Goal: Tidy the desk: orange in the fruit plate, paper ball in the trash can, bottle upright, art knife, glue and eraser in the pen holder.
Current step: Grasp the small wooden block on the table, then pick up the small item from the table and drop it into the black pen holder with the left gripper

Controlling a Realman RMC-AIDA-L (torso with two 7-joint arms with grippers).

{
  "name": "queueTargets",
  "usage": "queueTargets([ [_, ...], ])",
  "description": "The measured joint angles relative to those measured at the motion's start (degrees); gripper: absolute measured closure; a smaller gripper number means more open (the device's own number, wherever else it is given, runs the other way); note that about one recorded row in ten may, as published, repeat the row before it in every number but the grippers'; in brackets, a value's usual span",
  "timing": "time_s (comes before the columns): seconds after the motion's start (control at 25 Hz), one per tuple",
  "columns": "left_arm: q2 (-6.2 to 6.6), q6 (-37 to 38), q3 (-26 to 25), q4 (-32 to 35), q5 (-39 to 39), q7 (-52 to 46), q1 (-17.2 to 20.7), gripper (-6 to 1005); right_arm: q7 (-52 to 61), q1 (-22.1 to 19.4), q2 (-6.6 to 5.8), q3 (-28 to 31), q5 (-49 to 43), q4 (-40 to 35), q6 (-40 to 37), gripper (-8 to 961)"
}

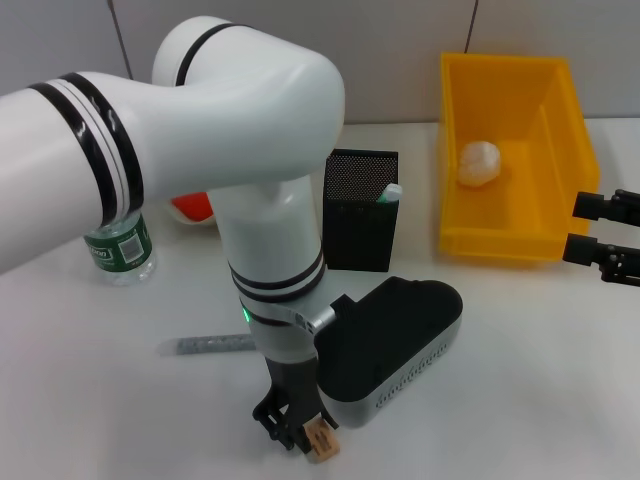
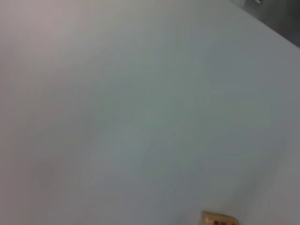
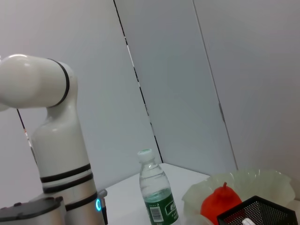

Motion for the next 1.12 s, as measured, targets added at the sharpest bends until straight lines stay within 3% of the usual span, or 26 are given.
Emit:
queueTargets([
  [0.84, 0.00, -0.39, 0.11, 0.12, -0.05, -0.46, 0.14, 722, -0.09, 0.48, 0.04, 0.00, 0.00, 0.00, -0.08, 207],
  [1.0, -0.05, 1.01, -4.06, 0.26, 0.33, -1.27, 0.36, 732, -0.09, 0.46, 0.00, 0.00, 0.07, 0.05, -0.15, 207],
  [1.04, -0.08, 1.89, -7.06, 0.24, 0.36, -1.65, 0.44, 735, -0.09, 0.47, -0.02, 0.01, 0.11, 0.08, -0.23, 207],
  [1.08, 0.09, 3.93, -14.66, -0.03, 0.51, -2.49, 0.63, 735, -0.09, 0.46, -0.05, 0.02, 0.16, 0.11, -0.37, 207],
  [1.12, 0.27, 4.63, -17.97, -0.10, 0.55, -3.00, 0.92, 735, -0.09, 0.46, -0.09, 0.07, 0.20, 0.21, -0.66, 207],
])
